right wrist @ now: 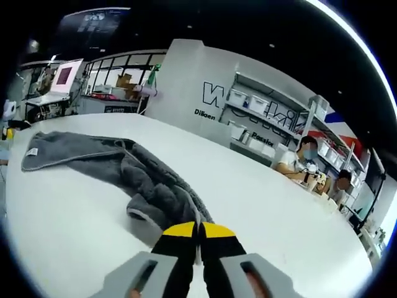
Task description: Fold the towel on the table until its edges align and the towel forms a compact rectangular stack.
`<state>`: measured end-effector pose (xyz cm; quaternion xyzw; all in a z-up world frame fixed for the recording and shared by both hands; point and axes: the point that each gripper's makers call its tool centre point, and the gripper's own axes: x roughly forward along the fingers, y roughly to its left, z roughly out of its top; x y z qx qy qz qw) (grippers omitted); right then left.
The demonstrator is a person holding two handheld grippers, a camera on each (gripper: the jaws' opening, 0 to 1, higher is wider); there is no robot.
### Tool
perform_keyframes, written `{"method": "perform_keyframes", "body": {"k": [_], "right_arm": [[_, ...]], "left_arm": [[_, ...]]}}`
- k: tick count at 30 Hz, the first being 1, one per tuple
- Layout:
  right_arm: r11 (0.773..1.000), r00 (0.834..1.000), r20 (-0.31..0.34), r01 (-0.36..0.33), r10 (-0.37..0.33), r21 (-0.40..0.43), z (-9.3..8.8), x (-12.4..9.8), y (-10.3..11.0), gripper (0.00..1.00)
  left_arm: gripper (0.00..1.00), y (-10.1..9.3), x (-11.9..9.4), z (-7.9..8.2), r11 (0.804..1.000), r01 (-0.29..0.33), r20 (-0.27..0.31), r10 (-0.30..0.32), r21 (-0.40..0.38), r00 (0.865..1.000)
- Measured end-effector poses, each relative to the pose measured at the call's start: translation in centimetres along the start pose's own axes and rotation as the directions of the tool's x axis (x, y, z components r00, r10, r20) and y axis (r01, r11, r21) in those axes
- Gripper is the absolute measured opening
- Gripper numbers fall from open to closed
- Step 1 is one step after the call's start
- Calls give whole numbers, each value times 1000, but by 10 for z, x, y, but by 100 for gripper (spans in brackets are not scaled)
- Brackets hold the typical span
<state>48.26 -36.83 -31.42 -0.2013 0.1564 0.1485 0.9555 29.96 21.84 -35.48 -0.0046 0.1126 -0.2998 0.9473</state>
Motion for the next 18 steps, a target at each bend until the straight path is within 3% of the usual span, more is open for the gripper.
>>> {"method": "perform_keyframes", "body": {"k": [2, 8, 18], "right_arm": [[1000, 1000, 10, 1, -1, -2, 8, -2, -2, 2], [999, 1000, 26, 18, -17, -26, 35, 0, -16, 2], [998, 987, 147, 63, -60, -19, 136, 9, -52, 2]], "left_arm": [[99, 1, 1, 0, 999, 44, -8, -43, 19, 999], [99, 7, -2, 3, 997, 72, -14, -71, 34, 997], [99, 5, -10, 5, 999, 45, 16, -45, 21, 999]]}}
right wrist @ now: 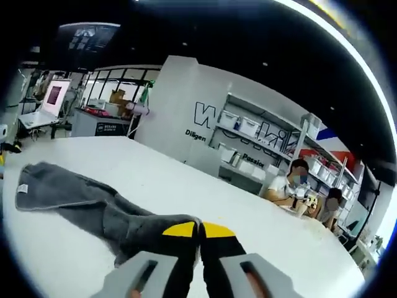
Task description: Fold the towel on the table until its edges align and the towel forms a compact rectangular stack.
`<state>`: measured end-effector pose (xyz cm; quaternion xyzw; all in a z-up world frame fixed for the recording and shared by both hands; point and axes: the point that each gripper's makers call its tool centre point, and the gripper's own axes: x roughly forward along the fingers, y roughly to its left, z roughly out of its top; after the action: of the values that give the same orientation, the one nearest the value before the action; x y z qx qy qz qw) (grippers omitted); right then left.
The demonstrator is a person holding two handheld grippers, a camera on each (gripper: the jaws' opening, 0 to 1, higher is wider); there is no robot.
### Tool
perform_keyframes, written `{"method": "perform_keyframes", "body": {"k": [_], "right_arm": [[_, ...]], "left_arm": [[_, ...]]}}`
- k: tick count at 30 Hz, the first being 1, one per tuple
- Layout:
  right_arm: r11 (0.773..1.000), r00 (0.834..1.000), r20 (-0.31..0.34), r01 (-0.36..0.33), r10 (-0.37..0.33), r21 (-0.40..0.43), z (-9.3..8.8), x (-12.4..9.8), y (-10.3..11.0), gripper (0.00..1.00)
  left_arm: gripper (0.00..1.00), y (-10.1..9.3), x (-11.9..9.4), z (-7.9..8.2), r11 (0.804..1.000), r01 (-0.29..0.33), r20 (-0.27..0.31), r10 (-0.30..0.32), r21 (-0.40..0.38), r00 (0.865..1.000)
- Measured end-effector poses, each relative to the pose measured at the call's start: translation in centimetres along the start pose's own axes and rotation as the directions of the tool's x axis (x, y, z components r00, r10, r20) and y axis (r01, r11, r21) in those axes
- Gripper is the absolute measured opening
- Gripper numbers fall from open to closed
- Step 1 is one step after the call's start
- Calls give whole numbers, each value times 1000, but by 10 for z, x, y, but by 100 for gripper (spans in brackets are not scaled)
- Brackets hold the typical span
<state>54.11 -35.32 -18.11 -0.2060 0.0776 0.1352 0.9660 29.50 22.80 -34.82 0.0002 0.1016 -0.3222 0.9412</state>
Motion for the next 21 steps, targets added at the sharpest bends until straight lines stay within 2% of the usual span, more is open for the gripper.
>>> {"method": "perform_keyframes", "body": {"k": [2, 8, 13, 16, 20, 21], "right_arm": [[1000, 1000, 21, 2, -2, -4, 15, 2, -2, 2], [998, 993, 115, 17, -11, -52, 87, 4, -6, 2], [996, 988, 157, 27, -14, -82, 121, 6, -5, 2], [996, 987, 161, 19, -5, -83, 124, 8, 1, 2], [996, 988, 153, 4, 9, -84, 113, 6, 2, 2], [997, 989, 150, 0, 12, -76, 106, 4, 0, 2]], "left_arm": [[99, 0, -2, 0, 1000, -6, 2, 6, -2, 1000], [99, 6, -11, 4, 999, -37, 16, 37, -5, 999], [99, 6, -14, 2, 999, -45, 21, 45, -14, 999], [99, 6, -16, 2, 999, -49, 27, 50, -19, 998], [99, 6, -18, 2, 998, -52, 31, 52, -22, 998], [99, 6, -18, 2, 998, -51, 29, 52, -22, 998]]}}
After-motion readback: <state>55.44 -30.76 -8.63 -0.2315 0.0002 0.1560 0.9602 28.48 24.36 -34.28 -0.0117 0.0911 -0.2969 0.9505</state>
